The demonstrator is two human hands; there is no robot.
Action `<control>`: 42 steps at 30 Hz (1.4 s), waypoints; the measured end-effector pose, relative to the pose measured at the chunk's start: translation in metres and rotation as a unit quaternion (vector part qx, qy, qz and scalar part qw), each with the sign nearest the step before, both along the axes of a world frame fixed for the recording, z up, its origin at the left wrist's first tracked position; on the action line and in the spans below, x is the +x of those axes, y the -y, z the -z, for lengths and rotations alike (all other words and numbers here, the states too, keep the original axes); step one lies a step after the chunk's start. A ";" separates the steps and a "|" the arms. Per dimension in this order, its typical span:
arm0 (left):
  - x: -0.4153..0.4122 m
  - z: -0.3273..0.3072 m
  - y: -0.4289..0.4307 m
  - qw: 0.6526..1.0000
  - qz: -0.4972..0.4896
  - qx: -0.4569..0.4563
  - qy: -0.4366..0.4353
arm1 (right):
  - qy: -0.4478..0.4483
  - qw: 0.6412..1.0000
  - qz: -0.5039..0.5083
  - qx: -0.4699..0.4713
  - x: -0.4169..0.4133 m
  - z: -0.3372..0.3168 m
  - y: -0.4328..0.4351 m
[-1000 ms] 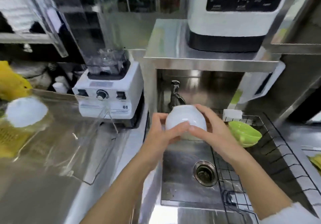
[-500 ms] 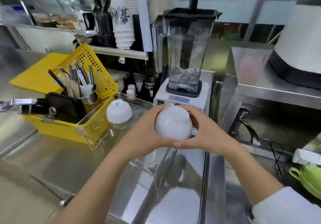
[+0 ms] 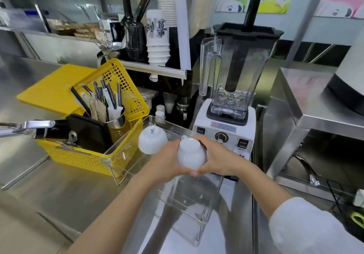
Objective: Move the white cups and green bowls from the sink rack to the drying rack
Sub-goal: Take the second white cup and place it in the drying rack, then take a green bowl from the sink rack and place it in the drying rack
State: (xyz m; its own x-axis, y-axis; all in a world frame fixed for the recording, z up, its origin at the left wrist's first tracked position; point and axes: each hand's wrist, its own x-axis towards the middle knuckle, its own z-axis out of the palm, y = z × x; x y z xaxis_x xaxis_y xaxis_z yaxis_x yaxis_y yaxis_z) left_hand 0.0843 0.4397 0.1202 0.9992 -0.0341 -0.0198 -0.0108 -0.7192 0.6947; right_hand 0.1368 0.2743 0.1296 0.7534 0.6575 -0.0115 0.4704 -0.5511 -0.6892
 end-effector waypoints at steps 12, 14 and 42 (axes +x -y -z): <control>0.010 0.009 0.003 0.995 -0.068 0.059 0.046 | 0.034 0.998 0.053 -0.012 0.010 0.007 -0.002; 0.008 0.010 0.004 0.993 -0.063 0.087 0.038 | 0.040 0.997 0.058 -0.020 0.009 0.007 0.005; -0.005 0.053 0.396 0.968 0.248 0.030 0.027 | -0.047 0.894 0.439 0.073 -0.113 0.071 0.396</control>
State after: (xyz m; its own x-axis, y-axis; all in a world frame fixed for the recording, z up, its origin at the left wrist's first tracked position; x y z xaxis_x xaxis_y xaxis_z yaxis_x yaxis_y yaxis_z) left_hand 0.0794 0.0441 0.0672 0.8600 -0.5100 0.0154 -0.4004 -0.6559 0.6399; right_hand 0.0240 -0.1219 0.0590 0.9802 -0.1872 -0.0641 -0.1630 -0.5800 -0.7982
